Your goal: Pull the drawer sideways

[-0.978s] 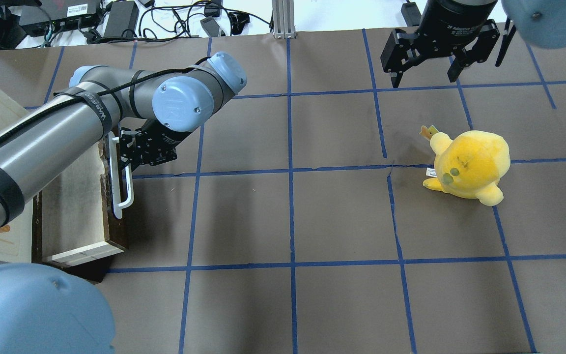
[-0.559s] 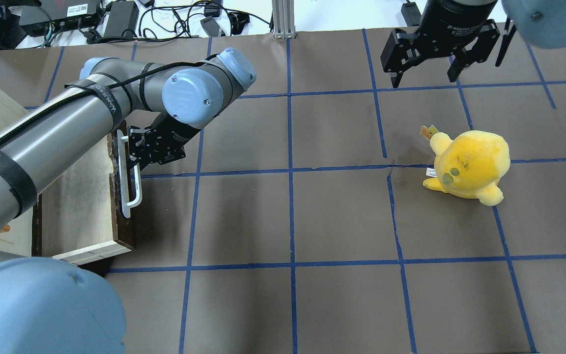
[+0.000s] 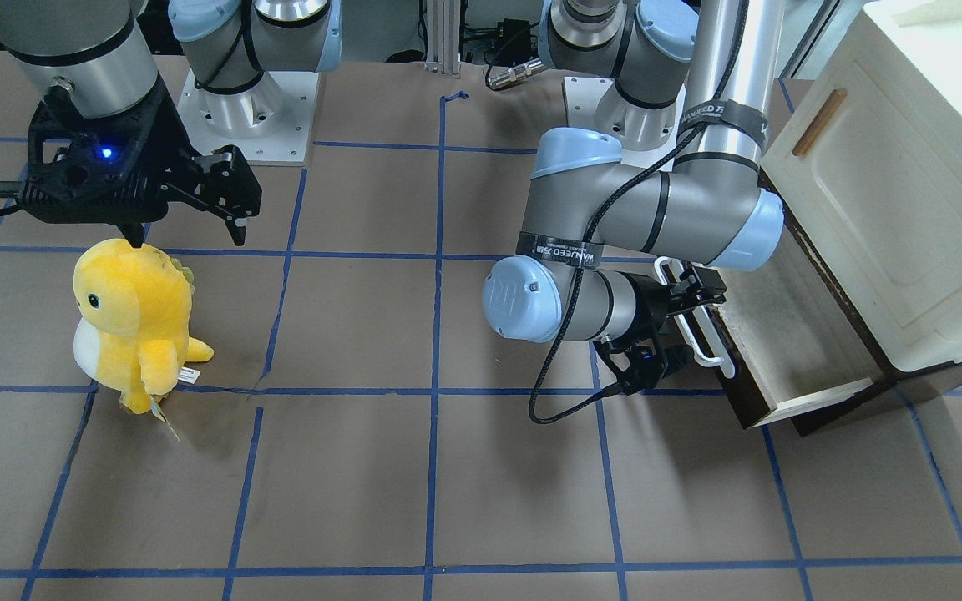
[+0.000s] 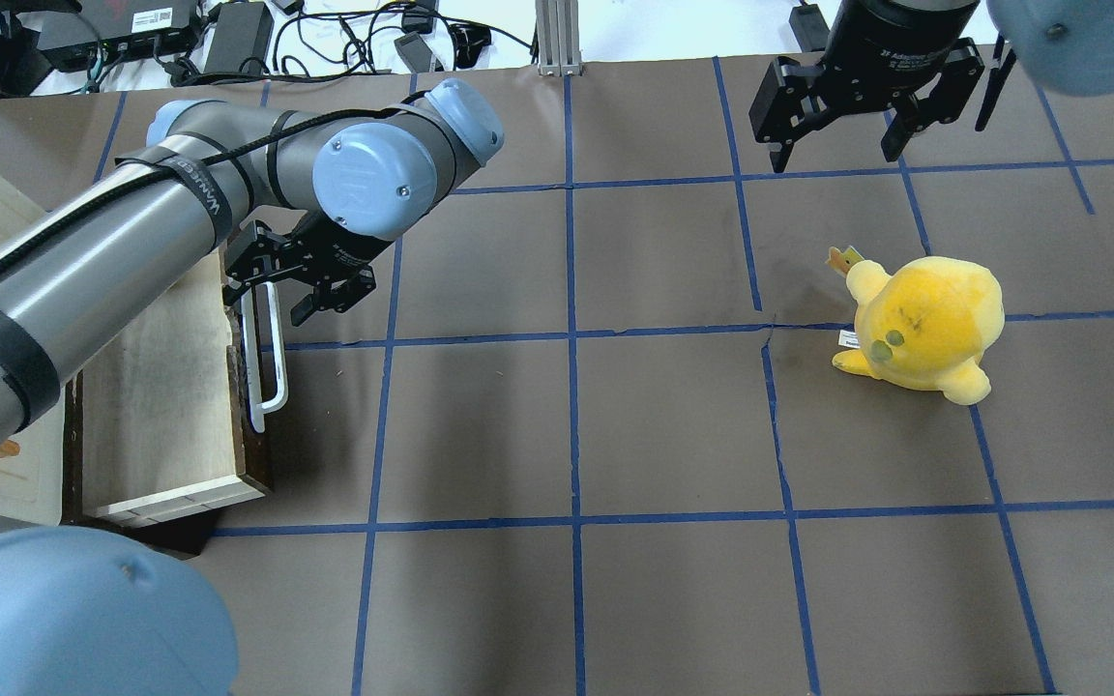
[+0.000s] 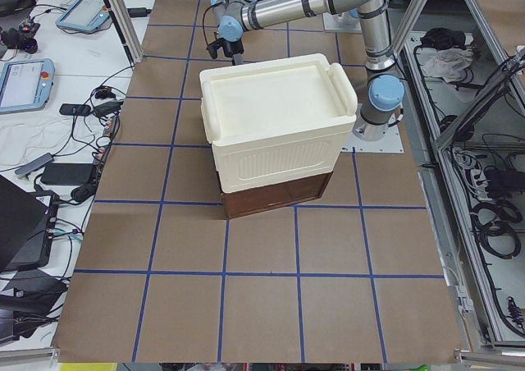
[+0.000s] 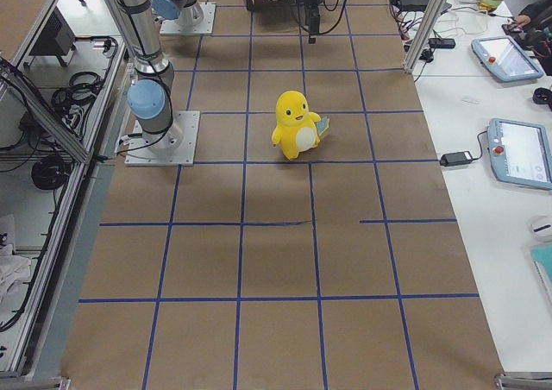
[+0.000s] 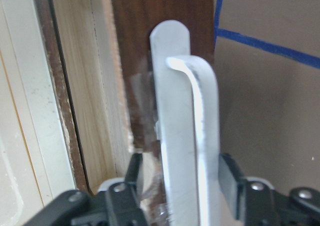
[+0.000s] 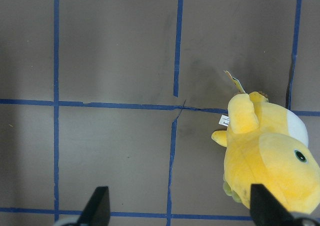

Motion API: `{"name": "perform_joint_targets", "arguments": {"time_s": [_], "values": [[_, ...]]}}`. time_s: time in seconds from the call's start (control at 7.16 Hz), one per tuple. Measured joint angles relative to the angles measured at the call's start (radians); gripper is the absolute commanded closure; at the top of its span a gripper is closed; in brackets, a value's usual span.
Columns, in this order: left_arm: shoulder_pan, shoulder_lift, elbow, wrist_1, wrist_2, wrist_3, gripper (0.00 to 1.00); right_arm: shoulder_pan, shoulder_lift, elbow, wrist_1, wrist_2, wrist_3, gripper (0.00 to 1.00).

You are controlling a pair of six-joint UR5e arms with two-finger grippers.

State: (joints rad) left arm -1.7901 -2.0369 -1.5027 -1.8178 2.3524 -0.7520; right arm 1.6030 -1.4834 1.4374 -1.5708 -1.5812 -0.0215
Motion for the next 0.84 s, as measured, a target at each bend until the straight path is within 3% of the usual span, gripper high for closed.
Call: {"name": "perform_joint_targets", "arguments": {"time_s": [0.84], "values": [[0.026,0.186,0.135,0.077,-0.375,0.338,0.00,0.000,0.000,0.000,0.000,0.000,0.000,0.00]]}}
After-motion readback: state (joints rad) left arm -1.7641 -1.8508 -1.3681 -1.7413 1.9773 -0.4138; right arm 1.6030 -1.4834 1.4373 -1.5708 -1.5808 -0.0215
